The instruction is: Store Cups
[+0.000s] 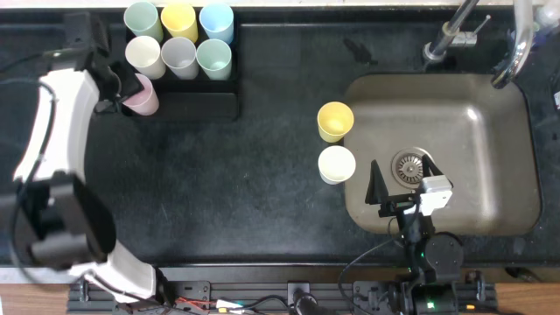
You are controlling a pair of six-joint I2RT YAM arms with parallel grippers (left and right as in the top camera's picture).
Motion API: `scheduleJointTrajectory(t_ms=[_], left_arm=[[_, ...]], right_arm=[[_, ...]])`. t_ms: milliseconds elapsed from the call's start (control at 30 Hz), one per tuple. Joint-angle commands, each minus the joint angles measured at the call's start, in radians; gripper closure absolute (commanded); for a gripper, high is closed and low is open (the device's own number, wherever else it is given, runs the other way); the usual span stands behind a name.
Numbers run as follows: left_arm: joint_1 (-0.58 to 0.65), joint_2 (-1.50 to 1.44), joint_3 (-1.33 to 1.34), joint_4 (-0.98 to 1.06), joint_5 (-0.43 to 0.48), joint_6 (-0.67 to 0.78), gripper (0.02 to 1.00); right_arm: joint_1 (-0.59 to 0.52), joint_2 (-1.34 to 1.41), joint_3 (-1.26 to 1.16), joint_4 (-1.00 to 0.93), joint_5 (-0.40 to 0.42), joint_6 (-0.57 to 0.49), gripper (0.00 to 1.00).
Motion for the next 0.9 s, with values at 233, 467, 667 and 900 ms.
scheduleJointTrajectory(t_ms=[233,467,667,900], left_arm=[[-0.212,-0.211,0.111,-0.026,-0.008,-0.087,0.226],[-0.507,-0.103,0.228,-0.029,-0.004,-0.219,0.196],[-0.7,0.063,0.38,-0.094,0.046,-0.276,0.196],[-0.828,0.191,0.491,-0.251,0.182,-0.328,0.196]], right_arm=[[-0.001,-0.011,-0.013,0.005,0.001,0.004,0.003],[-0.001,-0.011,-0.013,0.005,0.0,0.004,0.007],[-0.001,-0.011,-0.013,0.005,0.001,0.004,0.003],[-0.001,-0.011,-0.013,0.005,0.001,0.004,0.005]])
